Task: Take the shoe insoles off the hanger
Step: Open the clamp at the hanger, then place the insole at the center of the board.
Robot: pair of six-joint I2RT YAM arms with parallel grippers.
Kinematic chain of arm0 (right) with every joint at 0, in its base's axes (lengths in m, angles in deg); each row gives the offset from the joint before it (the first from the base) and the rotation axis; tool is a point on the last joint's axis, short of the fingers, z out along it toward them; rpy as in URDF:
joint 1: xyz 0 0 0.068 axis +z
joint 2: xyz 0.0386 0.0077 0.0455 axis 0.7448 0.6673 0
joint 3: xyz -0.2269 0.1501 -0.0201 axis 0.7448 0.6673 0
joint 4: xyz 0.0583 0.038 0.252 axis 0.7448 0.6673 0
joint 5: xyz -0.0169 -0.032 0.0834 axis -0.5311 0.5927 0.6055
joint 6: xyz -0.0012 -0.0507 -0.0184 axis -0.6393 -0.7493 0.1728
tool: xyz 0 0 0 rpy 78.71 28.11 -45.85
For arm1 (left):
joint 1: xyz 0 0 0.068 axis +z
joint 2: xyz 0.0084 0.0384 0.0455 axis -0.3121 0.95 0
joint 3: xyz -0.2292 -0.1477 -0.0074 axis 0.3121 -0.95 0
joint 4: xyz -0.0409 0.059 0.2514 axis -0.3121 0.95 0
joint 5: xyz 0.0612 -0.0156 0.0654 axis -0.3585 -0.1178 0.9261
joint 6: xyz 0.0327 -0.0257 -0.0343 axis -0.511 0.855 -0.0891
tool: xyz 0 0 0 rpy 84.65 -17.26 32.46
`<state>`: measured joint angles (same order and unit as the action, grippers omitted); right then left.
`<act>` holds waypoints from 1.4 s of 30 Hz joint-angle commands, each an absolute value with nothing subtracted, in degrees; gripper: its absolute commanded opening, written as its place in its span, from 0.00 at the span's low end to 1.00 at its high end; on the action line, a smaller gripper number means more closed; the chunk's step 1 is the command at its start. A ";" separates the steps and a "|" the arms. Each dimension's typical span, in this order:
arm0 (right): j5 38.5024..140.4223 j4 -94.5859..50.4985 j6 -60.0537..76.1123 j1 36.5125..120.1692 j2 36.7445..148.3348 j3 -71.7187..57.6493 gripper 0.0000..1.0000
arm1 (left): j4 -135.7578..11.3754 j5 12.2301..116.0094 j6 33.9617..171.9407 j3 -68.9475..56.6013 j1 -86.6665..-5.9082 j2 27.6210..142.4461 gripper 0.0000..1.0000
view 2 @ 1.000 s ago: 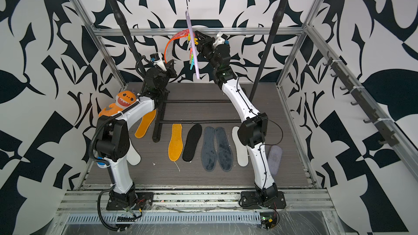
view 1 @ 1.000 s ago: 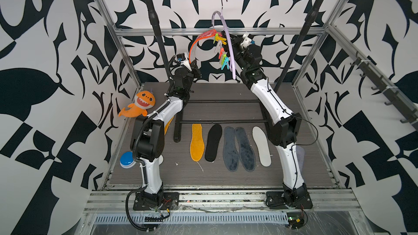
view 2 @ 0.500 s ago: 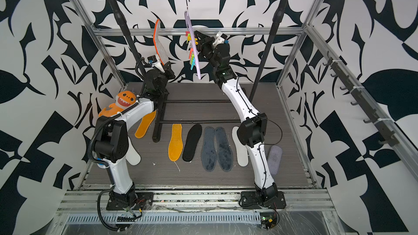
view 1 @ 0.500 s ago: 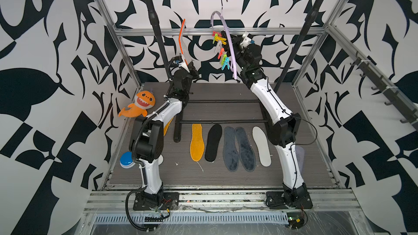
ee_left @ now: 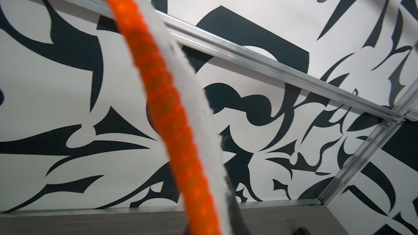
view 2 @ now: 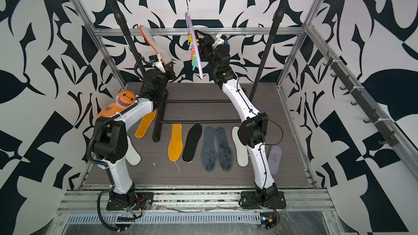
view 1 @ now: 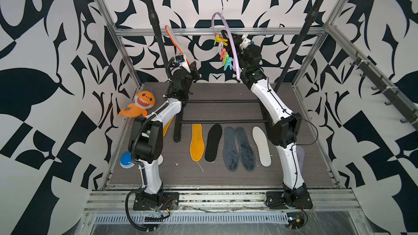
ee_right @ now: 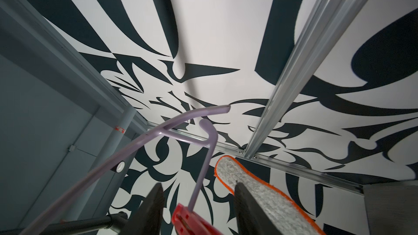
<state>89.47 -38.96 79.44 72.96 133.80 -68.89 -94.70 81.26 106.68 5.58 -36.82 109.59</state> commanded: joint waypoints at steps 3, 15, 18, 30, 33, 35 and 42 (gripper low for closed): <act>90.04 -42.51 75.96 71.33 124.17 -61.70 0.61 | -95.03 75.38 104.25 2.77 -38.63 104.66 0.00; 90.57 -40.36 68.81 67.70 109.70 -38.89 0.63 | -92.09 71.03 106.33 -7.59 -41.24 97.95 0.00; 90.73 -37.28 64.91 67.61 106.27 -33.85 0.62 | -90.83 70.65 107.35 -10.72 -41.47 95.79 0.00; 89.88 -24.21 49.99 67.69 92.97 -16.12 0.60 | -82.17 69.33 110.30 -22.32 -43.22 85.88 0.00; 89.82 -21.95 47.65 67.72 90.82 -13.03 0.60 | -78.64 69.63 110.34 -24.56 -44.13 83.42 0.00; 89.99 -19.64 45.57 67.82 89.83 -11.92 0.59 | -77.20 70.17 110.40 -26.11 -44.81 81.87 0.00; 88.75 -11.30 38.64 69.85 87.13 -8.73 0.57 | -71.10 72.18 110.05 -31.25 -48.14 76.46 0.00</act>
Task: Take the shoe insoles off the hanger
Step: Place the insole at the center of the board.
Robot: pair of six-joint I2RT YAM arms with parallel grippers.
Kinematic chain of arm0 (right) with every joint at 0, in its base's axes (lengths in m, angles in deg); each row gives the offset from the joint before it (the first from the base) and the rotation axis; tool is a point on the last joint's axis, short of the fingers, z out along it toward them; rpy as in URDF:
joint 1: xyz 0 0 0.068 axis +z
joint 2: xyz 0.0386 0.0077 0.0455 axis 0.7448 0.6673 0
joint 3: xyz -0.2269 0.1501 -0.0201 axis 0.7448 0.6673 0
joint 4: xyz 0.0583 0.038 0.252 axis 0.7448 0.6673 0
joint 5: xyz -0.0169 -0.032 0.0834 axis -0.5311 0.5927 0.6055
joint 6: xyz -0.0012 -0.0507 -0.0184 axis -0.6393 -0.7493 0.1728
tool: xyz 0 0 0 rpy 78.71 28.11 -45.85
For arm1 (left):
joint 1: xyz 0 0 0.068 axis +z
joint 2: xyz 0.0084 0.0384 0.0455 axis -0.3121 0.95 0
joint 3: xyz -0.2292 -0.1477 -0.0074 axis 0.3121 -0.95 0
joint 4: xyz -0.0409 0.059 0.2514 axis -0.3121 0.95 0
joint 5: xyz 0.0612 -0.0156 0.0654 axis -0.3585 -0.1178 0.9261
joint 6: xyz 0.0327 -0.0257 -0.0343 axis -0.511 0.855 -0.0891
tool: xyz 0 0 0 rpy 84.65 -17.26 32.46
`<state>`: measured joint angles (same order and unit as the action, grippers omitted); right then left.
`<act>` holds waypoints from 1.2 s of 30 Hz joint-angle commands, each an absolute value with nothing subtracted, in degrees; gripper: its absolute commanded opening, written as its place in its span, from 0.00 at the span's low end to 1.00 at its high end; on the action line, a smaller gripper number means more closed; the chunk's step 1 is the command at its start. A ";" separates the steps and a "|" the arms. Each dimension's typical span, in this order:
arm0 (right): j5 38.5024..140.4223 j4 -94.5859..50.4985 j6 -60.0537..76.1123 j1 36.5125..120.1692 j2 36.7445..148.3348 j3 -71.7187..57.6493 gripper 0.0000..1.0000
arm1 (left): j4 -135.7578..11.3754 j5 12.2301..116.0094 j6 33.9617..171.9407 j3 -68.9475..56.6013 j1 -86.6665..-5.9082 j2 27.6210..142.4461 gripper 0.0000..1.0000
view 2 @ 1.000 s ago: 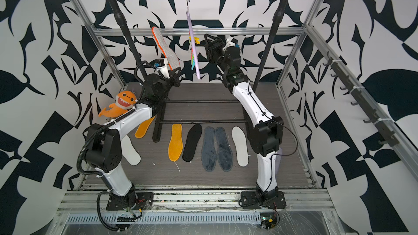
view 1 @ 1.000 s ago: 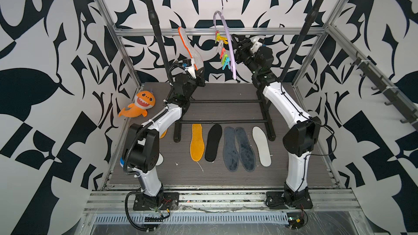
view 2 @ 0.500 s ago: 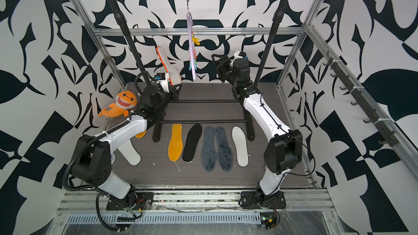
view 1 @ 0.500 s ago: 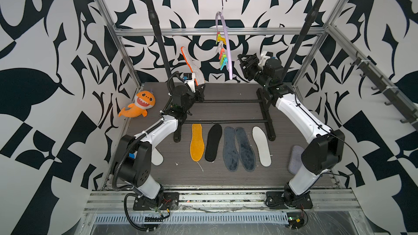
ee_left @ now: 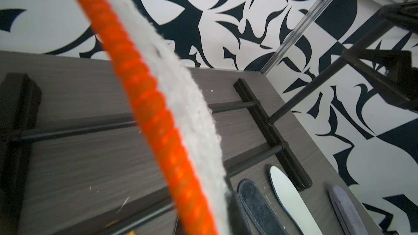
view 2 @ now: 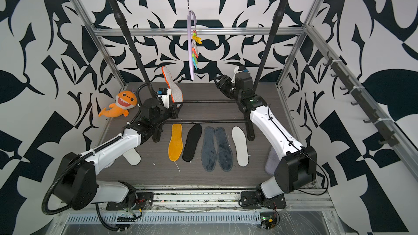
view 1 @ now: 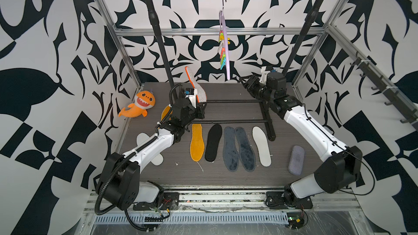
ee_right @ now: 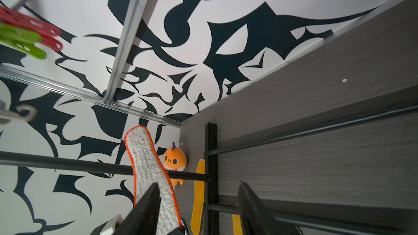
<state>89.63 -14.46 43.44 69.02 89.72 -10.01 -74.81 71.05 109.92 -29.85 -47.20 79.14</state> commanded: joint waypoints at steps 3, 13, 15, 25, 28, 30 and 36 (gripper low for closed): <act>87.63 -10.01 36.96 70.60 85.04 -6.07 0.57 | -68.48 73.53 110.19 -33.69 -49.56 72.56 0.00; 86.28 -7.37 34.65 72.22 78.07 2.21 0.55 | -61.35 79.26 112.19 -40.53 -55.98 62.27 0.00; 86.01 -6.84 34.26 72.31 76.23 3.86 0.55 | -60.69 80.06 113.53 -41.97 -57.24 60.90 0.00; 85.91 -4.34 33.11 72.29 69.22 11.50 0.56 | -60.46 82.03 118.95 -46.27 -64.97 59.90 0.00; 86.16 -3.93 33.16 72.24 67.66 13.37 0.56 | -60.38 82.36 119.46 -47.36 -66.63 59.36 0.00; 85.99 -4.42 33.31 72.23 66.43 14.70 0.56 | -60.38 82.19 120.18 -48.22 -67.20 58.70 0.00; 85.80 -5.24 34.47 72.22 64.50 17.72 0.59 | -59.50 80.21 120.47 -50.30 -68.02 56.27 0.00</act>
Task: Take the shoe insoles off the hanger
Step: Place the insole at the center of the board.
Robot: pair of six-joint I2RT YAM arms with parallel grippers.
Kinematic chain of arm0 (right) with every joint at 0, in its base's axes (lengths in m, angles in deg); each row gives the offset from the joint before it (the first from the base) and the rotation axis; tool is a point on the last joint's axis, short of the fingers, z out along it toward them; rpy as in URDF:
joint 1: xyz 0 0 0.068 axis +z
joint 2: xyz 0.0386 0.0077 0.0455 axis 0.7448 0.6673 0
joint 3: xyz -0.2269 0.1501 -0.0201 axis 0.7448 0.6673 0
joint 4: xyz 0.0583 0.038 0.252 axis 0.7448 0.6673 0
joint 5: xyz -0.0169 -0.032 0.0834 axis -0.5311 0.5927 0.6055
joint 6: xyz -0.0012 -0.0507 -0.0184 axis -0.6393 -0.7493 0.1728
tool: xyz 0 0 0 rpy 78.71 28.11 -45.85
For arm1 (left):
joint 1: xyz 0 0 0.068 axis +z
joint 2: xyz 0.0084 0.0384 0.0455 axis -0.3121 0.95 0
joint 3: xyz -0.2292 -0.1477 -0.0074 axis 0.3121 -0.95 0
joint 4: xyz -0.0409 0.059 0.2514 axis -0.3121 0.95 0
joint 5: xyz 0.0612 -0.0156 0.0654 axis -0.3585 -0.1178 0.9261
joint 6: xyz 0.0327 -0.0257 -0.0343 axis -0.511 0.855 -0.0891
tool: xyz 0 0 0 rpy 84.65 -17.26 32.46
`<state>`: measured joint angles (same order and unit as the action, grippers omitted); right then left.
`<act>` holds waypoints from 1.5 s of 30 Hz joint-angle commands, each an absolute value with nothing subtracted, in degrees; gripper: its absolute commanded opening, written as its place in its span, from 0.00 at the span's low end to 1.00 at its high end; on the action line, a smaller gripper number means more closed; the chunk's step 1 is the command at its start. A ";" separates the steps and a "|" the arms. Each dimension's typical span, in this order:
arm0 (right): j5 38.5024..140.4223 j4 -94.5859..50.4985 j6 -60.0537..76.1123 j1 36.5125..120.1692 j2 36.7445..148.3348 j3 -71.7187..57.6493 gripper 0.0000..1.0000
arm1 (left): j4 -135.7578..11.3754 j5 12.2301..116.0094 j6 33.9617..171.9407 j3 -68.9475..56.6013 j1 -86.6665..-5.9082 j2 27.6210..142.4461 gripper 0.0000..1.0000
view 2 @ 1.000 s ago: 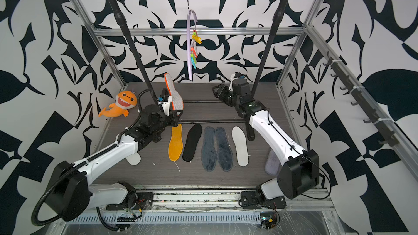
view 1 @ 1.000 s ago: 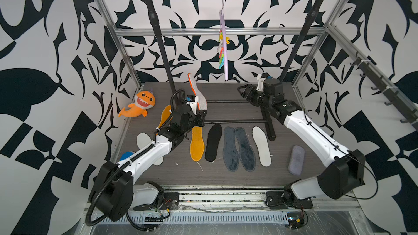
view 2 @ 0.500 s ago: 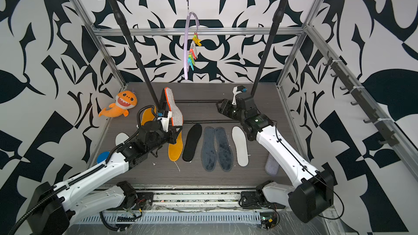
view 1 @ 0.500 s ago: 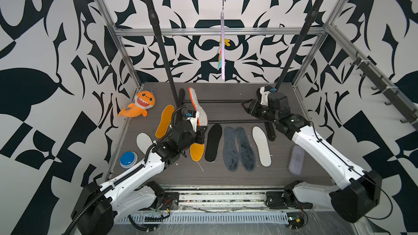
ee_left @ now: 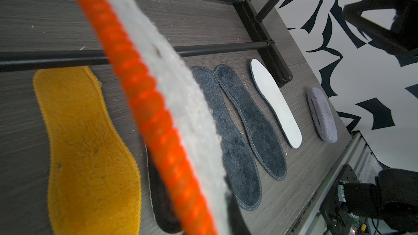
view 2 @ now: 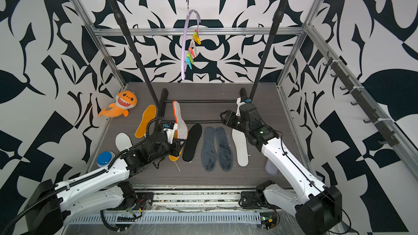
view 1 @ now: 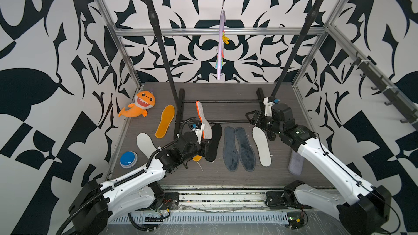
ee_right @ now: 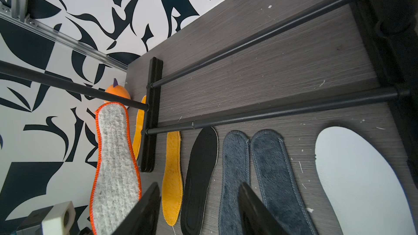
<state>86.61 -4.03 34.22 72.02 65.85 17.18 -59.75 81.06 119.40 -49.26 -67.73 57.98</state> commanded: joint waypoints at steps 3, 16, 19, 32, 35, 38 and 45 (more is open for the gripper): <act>86.14 -5.01 34.84 72.22 64.16 18.99 0.60 | -59.37 78.38 120.55 -51.33 -68.18 55.08 0.00; 94.49 -10.62 38.48 71.17 59.03 29.28 0.72 | -60.12 64.65 120.90 -57.43 -68.37 48.22 0.00; 99.34 -15.93 40.86 71.17 58.90 31.22 0.75 | -63.36 58.93 121.58 -58.71 -68.38 47.10 0.00; 111.91 -45.76 58.04 74.19 67.34 35.94 0.76 | -90.58 45.58 131.19 -57.23 -68.55 56.19 0.00; 110.76 -48.70 58.77 77.88 69.02 35.19 0.75 | -95.56 44.85 133.05 -56.22 -68.89 58.77 0.00; 109.74 -51.13 59.92 79.99 70.09 35.04 0.74 | -99.30 45.69 134.13 -55.94 -69.08 59.83 0.00; 109.01 -53.14 61.34 80.77 70.03 35.37 0.73 | -101.96 47.94 133.77 -55.32 -69.87 60.50 0.00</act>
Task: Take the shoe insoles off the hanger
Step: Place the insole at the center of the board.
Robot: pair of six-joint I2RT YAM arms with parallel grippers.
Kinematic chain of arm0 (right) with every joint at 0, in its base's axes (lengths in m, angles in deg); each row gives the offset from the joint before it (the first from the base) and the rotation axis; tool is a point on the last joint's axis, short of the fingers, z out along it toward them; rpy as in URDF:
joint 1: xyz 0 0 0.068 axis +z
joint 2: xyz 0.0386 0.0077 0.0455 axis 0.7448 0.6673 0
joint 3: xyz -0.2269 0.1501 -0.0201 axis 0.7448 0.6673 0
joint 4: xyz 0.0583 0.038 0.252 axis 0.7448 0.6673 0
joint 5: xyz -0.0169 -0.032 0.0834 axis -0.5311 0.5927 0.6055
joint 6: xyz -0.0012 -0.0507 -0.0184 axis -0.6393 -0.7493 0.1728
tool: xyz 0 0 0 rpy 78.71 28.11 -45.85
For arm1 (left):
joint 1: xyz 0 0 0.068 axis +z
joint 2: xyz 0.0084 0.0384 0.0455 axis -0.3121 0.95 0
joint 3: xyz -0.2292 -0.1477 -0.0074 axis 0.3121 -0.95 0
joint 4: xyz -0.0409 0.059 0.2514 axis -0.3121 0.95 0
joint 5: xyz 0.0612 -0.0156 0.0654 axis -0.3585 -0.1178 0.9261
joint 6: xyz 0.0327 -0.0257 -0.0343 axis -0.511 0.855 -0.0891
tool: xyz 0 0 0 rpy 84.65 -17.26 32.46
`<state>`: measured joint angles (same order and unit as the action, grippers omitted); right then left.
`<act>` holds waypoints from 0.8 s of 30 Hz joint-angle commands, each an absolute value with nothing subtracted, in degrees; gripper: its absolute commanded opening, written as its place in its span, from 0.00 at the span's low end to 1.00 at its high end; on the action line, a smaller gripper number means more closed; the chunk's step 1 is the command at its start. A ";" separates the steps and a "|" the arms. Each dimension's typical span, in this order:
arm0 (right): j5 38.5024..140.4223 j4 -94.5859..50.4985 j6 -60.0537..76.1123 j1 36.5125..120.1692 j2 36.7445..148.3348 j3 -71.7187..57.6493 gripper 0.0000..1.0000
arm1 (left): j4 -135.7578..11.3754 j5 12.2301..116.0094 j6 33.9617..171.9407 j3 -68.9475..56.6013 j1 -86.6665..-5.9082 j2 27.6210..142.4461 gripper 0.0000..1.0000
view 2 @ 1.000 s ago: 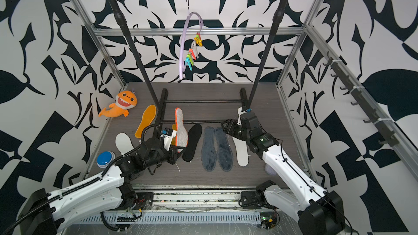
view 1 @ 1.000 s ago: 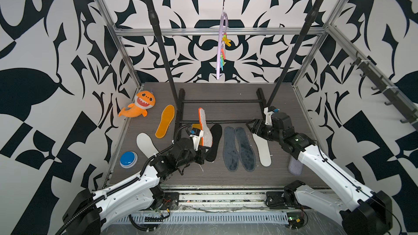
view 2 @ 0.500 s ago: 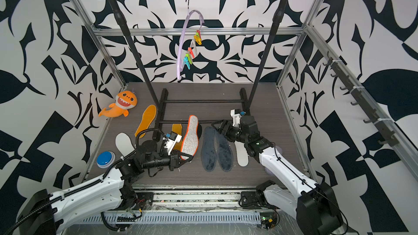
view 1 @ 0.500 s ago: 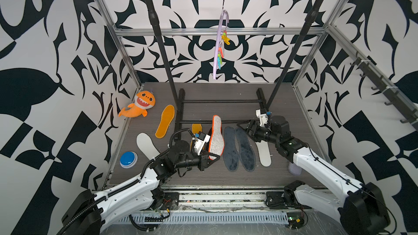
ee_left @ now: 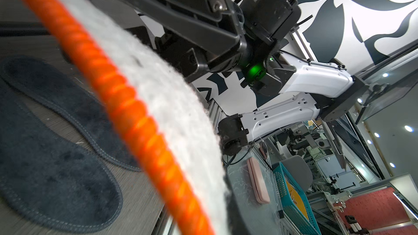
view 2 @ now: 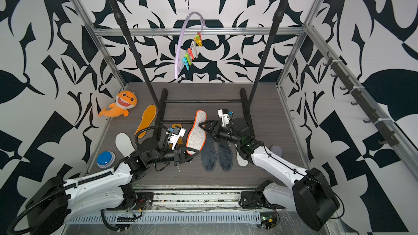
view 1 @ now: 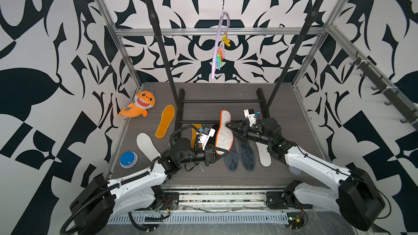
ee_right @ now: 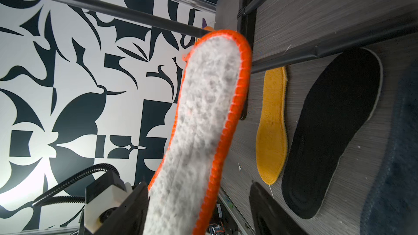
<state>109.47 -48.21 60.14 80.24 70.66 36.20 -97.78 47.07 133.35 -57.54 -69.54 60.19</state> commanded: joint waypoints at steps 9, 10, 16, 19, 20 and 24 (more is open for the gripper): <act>109.73 -54.88 62.86 81.54 69.11 34.88 0.34 | -104.90 48.32 134.46 -55.01 -70.37 63.99 0.00; 109.55 -53.90 62.52 81.49 68.81 34.75 0.27 | -104.85 48.40 134.49 -55.02 -70.40 64.08 0.00; 110.04 -45.67 59.27 80.25 67.21 32.54 0.00 | -100.52 50.10 134.03 -55.39 -70.42 62.25 0.30; 110.80 -39.73 56.58 77.09 65.20 31.72 0.00 | -90.37 54.99 131.77 -54.72 -70.42 58.96 0.86; 111.60 -37.47 55.49 75.37 64.18 31.62 0.00 | -86.29 57.65 130.60 -54.57 -70.40 57.24 0.98; 113.43 -24.35 49.25 67.98 59.47 31.16 0.00 | -72.04 69.55 126.09 -54.32 -70.40 50.31 0.99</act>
